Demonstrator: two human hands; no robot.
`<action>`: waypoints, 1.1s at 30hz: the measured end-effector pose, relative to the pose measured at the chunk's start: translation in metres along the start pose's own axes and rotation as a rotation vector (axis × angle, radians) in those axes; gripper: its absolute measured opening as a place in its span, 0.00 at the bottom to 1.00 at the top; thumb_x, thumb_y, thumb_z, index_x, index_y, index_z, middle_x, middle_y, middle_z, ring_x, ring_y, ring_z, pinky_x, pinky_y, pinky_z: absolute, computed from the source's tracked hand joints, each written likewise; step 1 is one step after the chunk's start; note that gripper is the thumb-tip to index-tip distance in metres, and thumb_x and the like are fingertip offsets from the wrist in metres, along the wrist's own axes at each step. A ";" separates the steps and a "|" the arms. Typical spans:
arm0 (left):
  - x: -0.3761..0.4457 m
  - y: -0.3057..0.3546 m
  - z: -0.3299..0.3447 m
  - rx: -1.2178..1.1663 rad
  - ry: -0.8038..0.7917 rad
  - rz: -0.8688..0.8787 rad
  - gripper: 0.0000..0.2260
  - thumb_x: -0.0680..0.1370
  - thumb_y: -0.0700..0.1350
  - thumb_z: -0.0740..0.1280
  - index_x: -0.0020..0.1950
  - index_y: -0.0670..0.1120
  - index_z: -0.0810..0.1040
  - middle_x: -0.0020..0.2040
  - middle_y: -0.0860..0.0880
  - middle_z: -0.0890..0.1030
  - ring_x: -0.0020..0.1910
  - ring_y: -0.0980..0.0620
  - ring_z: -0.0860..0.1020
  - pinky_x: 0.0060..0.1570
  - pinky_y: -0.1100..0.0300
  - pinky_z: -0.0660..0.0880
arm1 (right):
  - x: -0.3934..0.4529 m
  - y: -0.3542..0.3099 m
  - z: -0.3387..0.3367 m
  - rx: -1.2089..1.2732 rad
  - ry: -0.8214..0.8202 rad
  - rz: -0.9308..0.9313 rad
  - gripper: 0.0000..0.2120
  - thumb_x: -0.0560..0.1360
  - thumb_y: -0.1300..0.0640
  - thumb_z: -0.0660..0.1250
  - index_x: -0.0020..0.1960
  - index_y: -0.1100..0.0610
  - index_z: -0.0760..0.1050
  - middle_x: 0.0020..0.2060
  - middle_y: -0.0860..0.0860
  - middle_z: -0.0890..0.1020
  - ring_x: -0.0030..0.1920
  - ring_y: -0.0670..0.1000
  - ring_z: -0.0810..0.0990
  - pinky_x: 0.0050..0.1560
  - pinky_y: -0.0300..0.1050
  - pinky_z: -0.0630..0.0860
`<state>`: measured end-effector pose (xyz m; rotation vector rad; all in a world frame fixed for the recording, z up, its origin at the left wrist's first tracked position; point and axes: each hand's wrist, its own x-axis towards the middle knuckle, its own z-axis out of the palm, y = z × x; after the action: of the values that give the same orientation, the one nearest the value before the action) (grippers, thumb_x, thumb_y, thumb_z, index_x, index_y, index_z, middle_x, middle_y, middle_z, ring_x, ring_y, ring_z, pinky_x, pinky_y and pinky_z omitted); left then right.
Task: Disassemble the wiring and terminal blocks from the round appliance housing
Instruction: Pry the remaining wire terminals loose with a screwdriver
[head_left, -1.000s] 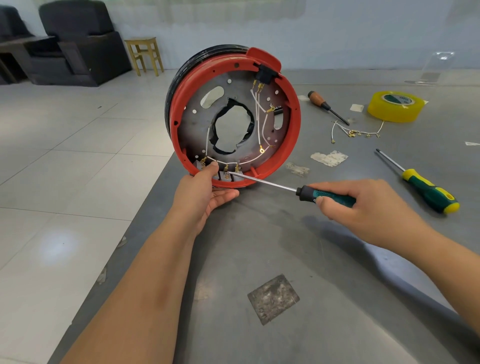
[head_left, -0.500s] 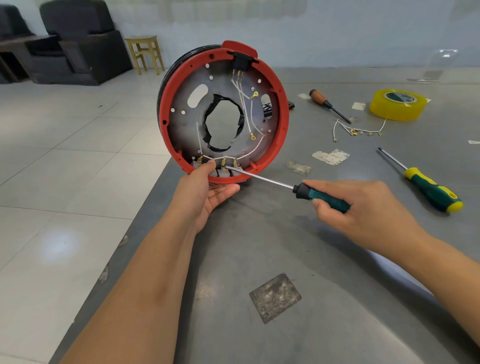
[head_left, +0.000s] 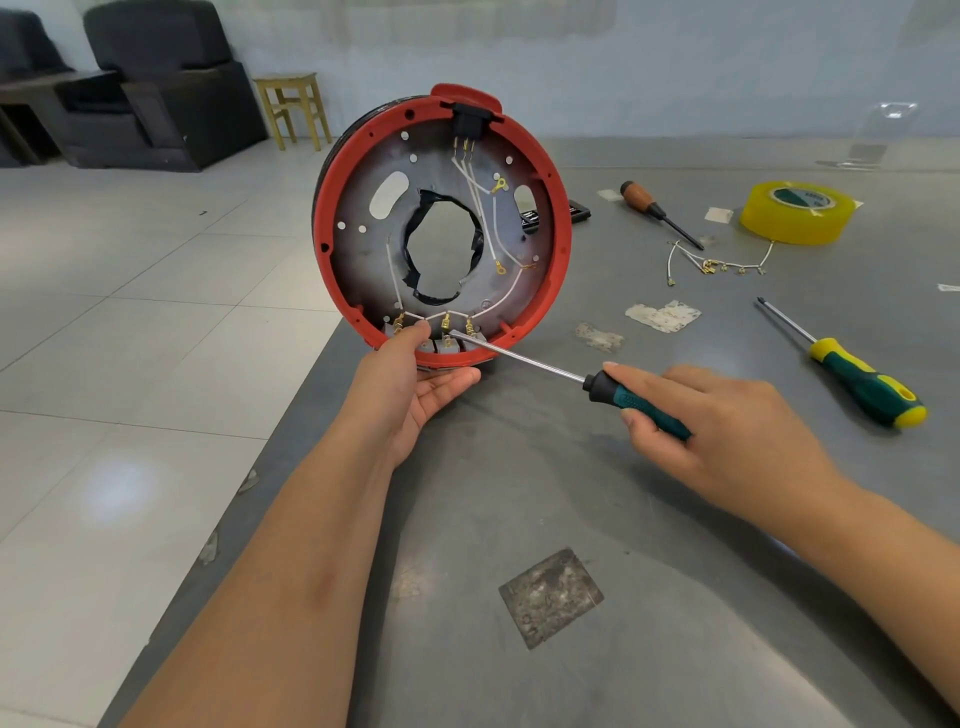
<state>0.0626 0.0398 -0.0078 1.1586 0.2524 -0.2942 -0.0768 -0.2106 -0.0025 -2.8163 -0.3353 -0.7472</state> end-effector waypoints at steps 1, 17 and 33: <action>0.000 0.000 0.000 0.000 0.000 -0.001 0.10 0.85 0.47 0.65 0.61 0.42 0.79 0.44 0.38 0.88 0.40 0.42 0.88 0.33 0.58 0.83 | -0.001 0.000 0.001 0.078 -0.017 0.054 0.19 0.80 0.47 0.62 0.68 0.48 0.79 0.40 0.46 0.82 0.35 0.51 0.78 0.33 0.49 0.78; -0.004 0.003 -0.007 -0.004 -0.150 -0.011 0.30 0.77 0.64 0.72 0.69 0.43 0.77 0.55 0.38 0.87 0.52 0.38 0.87 0.44 0.53 0.85 | 0.001 -0.007 0.005 0.515 -0.076 0.282 0.17 0.77 0.55 0.70 0.59 0.34 0.81 0.38 0.26 0.81 0.33 0.40 0.78 0.31 0.26 0.68; -0.004 0.018 -0.024 0.420 -0.023 -0.130 0.40 0.81 0.72 0.54 0.57 0.34 0.79 0.45 0.34 0.87 0.29 0.49 0.84 0.24 0.64 0.77 | 0.001 -0.015 0.000 0.510 -0.121 0.291 0.19 0.78 0.56 0.70 0.56 0.30 0.79 0.34 0.29 0.80 0.29 0.41 0.75 0.29 0.27 0.66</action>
<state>0.0643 0.0692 0.0000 1.5552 0.2523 -0.4909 -0.0803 -0.1965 -0.0001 -2.3553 -0.1064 -0.3633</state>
